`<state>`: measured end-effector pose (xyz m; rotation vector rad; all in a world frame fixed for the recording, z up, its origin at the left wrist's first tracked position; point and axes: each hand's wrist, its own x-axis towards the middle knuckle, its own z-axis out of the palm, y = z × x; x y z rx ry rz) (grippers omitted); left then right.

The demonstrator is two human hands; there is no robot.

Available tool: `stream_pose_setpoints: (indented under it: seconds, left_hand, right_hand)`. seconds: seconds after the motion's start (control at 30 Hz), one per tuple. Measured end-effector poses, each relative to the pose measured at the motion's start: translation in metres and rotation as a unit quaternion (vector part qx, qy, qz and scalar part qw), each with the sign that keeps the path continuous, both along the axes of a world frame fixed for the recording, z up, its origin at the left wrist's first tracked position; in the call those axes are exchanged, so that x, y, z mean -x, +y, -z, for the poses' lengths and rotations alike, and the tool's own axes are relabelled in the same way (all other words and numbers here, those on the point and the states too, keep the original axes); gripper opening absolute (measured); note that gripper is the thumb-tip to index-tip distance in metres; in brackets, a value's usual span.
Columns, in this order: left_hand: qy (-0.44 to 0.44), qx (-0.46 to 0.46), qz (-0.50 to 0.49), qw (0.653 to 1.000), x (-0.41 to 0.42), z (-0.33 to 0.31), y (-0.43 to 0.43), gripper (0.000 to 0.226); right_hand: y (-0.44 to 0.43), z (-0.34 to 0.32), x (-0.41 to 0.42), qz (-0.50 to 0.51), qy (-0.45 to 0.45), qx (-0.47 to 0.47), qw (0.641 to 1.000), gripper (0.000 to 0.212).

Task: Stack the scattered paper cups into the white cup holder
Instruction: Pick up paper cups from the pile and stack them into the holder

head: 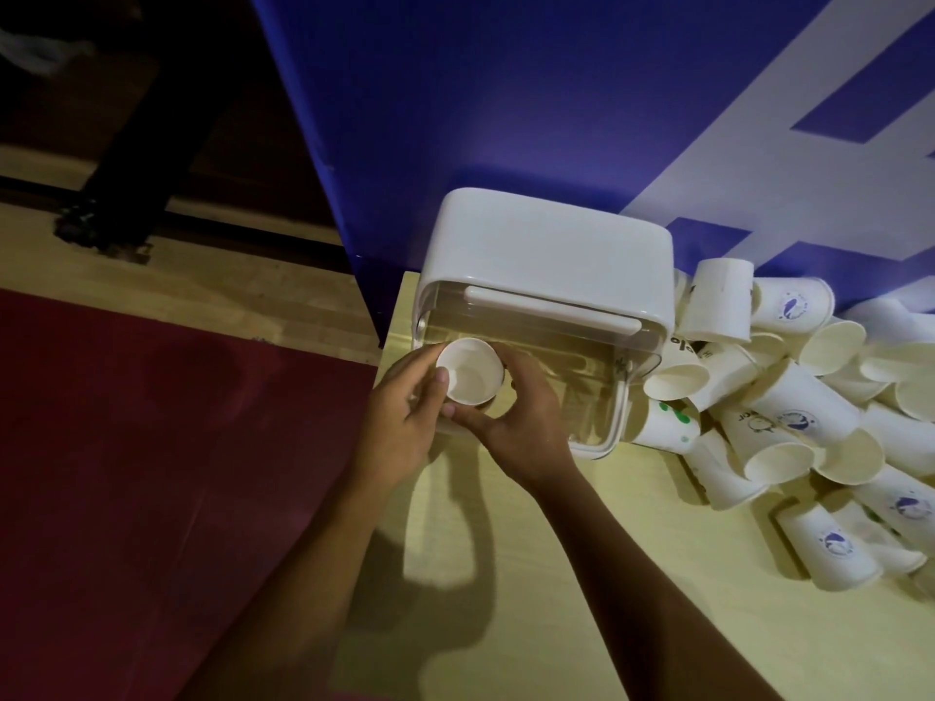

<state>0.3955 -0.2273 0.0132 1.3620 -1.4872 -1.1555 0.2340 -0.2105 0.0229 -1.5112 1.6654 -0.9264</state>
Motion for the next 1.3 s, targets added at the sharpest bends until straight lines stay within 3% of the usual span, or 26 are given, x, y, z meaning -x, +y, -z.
stream_pose_setpoints:
  seconds: [0.17, 0.3, 0.43, 0.57, 0.7, 0.87, 1.07, 1.17, 1.3]
  left_hand:
    - [-0.094, 0.047, 0.020, 0.994, -0.007, 0.019, -0.007, 0.028]
    - [-0.185, 0.058, 0.021, 0.981, -0.012, 0.036, -0.010, 0.041]
    - [-0.183, 0.057, 0.017, 0.981, -0.008, 0.037, -0.008, 0.036]
    - [-0.176, 0.040, -0.013, 0.983, -0.005, 0.015, 0.001, 0.037]
    - [-0.155, 0.049, -0.066, 0.985, 0.014, -0.032, 0.042, 0.037]
    - [-0.127, 0.063, 0.078, 0.987, 0.097, -0.060, 0.086, 0.044]
    - [-0.177, 0.092, 0.258, 0.945, 0.231, -0.067, 0.105, 0.042]
    - [-0.181, 0.046, 0.250, 0.950, 0.282, -0.069, 0.110, 0.043]
    - [-0.071, -0.202, 0.069, 0.974, 0.332, -0.068, 0.094, 0.041]
  right_hand:
    - [-0.005, 0.016, 0.000, -0.030, 0.046, -0.033, 0.998, 0.080]
    - [-0.006, 0.025, 0.001, -0.028, 0.072, -0.044, 0.996, 0.079]
    - [-0.003, 0.027, 0.003, -0.020, 0.070, -0.052, 0.996, 0.081]
    - [0.008, 0.016, 0.006, -0.023, 0.077, -0.095, 0.992, 0.106]
    - [0.061, 0.002, 0.034, 0.026, 0.066, -0.084, 0.994, 0.084]
    - [0.162, 0.001, 0.092, 0.144, 0.038, -0.114, 0.982, 0.064]
    - [0.256, 0.006, 0.171, 0.287, -0.027, -0.181, 0.940, 0.051]
    - [0.286, 0.012, 0.203, 0.350, -0.056, -0.193, 0.915, 0.047]
    - [0.312, 0.019, 0.234, 0.394, -0.081, -0.200, 0.894, 0.043]
